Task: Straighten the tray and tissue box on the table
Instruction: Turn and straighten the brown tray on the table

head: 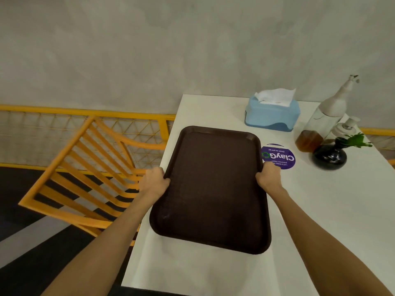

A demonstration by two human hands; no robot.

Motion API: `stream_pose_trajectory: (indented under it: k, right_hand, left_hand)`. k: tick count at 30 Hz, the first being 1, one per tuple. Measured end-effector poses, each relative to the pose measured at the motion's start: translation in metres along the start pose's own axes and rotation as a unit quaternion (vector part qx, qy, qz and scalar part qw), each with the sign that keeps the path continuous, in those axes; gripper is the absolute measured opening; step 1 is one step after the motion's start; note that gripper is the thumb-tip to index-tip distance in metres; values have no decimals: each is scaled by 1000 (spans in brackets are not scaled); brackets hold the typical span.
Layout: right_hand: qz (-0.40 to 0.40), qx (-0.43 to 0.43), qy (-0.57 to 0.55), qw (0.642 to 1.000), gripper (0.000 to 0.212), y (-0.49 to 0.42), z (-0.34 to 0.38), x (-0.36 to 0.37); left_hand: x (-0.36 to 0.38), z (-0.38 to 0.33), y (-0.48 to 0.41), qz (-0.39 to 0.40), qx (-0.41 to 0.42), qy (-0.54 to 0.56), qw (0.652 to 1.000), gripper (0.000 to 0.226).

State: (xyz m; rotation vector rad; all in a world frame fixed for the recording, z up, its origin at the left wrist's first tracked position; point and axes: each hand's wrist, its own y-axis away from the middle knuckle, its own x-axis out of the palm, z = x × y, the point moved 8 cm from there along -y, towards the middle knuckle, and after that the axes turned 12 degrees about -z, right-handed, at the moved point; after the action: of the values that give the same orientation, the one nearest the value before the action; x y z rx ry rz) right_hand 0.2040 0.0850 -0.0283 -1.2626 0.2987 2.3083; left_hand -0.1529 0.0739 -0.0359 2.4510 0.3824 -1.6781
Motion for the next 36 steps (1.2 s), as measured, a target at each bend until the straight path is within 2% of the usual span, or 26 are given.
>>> stream_pose_trajectory:
  k: [11,14,21,24,26,29,32,36]
  right_hand:
    - [11,-13,32,999,27,-16,29,20]
    - [11,-13,39,999,28,-17,30,21]
    - [9,-14,42,999,29,-16,32,22]
    - [7,-13,49,999,28,-15,31,22]
    - [7,-12,55,998,29,-14,32,21]
    - [12,-1,63,998,32,-12,29,20]
    - [3,12,71,997,40,-10,26,9]
    - [-11,13,81,997,46,-17,24,-14]
  left_hand:
    - [-1,12,-24,10,-33,50,998,22]
    - [2,14,-26,10,-33,54,998,27]
    - [4,16,-26,9,-31,61,998,22]
    - [5,18,-28,20,-25,65,997,29]
    - [5,17,-28,29,-16,56,998,31]
    - [1,14,-28,46,-7,35,998,22]
    - [-14,3,-37,7,26,3,1000,34]
    - [-33,-43,-55,-26,94,34,995,38]
